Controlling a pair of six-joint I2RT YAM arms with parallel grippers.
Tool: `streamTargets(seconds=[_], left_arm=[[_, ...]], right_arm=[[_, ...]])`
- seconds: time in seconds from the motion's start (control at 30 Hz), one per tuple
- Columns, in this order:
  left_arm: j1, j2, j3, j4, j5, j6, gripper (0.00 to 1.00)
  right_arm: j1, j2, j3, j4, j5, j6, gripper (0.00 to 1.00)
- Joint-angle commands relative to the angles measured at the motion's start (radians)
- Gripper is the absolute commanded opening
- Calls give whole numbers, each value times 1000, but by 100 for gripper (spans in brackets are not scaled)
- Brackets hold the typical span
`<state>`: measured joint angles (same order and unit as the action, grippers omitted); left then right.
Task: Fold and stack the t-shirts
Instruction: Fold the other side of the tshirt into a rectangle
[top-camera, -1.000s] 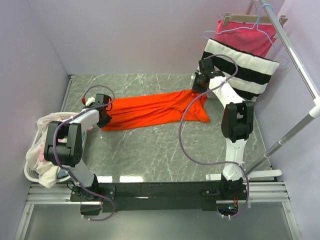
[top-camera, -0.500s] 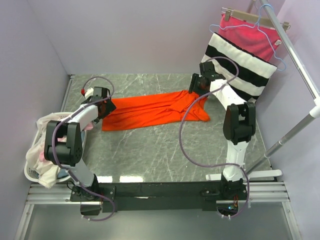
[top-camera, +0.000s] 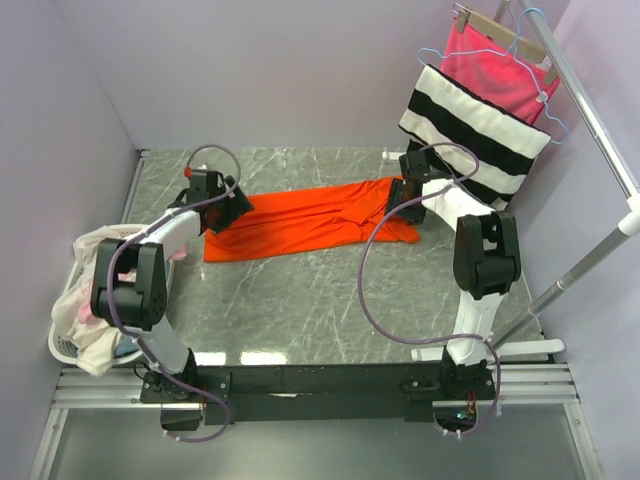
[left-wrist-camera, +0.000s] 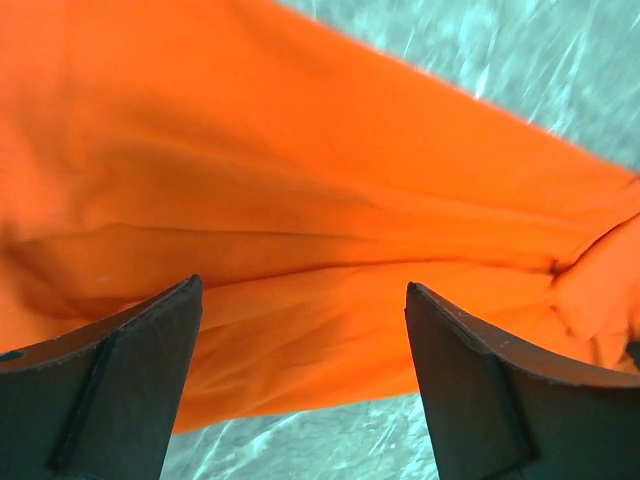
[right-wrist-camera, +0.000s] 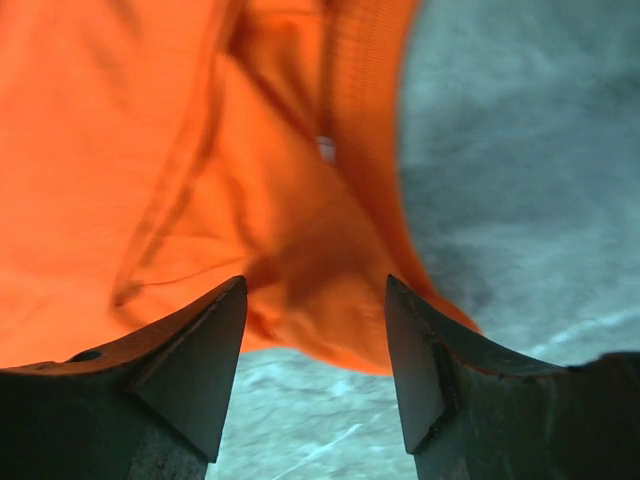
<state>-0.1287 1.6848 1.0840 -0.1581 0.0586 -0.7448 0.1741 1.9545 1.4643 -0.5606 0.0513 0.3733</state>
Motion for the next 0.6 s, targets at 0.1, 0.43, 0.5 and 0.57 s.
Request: streamTargets(seconds=[0.1,0.43,0.5,0.57], left_arm=[[-25,72,-4,40,47,33,86],[-26,20,-78,-23,-55,73,87],[-26,10,-101,-41,-55,82,87],[-26,6,-116,-69,-95,81,88]], right_arm=[[-1,-106,-90,-2,197,-14,71],[-5,-134,-173,-5,199,-19,66],[-15,-118,-179,-12,173,-19,58],[-31,-121,-191,-10,151,-17,54]])
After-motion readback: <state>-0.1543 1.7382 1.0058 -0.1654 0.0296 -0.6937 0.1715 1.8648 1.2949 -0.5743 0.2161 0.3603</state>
